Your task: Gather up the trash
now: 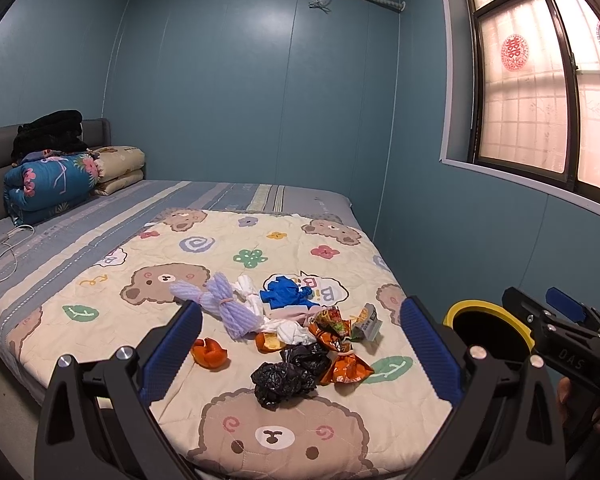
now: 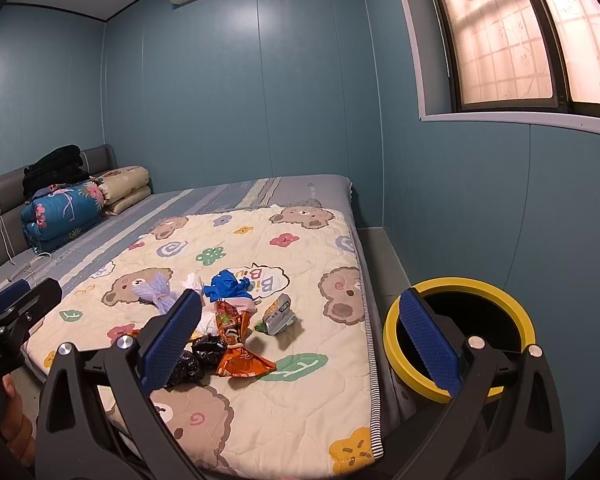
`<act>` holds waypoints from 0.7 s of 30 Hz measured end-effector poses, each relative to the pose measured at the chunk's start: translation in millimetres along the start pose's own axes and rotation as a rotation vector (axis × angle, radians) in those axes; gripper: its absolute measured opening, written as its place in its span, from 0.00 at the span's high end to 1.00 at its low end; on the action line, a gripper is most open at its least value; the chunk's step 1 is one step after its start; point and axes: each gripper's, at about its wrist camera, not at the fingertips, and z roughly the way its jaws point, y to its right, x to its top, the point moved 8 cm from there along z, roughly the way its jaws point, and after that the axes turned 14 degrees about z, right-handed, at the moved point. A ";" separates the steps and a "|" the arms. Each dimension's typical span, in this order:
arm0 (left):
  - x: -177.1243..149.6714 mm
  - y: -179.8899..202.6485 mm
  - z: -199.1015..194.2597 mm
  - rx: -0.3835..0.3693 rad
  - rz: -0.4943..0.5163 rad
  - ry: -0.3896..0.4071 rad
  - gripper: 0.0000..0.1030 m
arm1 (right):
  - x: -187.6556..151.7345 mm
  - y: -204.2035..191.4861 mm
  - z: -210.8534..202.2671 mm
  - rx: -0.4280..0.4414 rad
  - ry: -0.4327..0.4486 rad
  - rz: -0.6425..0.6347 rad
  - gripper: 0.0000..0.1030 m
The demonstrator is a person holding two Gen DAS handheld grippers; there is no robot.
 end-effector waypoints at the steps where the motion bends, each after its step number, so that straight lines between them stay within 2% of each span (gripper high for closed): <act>1: -0.5 0.4 0.0 -0.001 -0.001 0.000 0.07 | -0.2 0.1 0.1 0.000 0.000 0.000 0.08; 21: -3.4 1.6 0.8 -0.007 -0.003 -0.006 0.07 | -3.2 1.3 1.7 -0.001 -0.004 0.002 0.08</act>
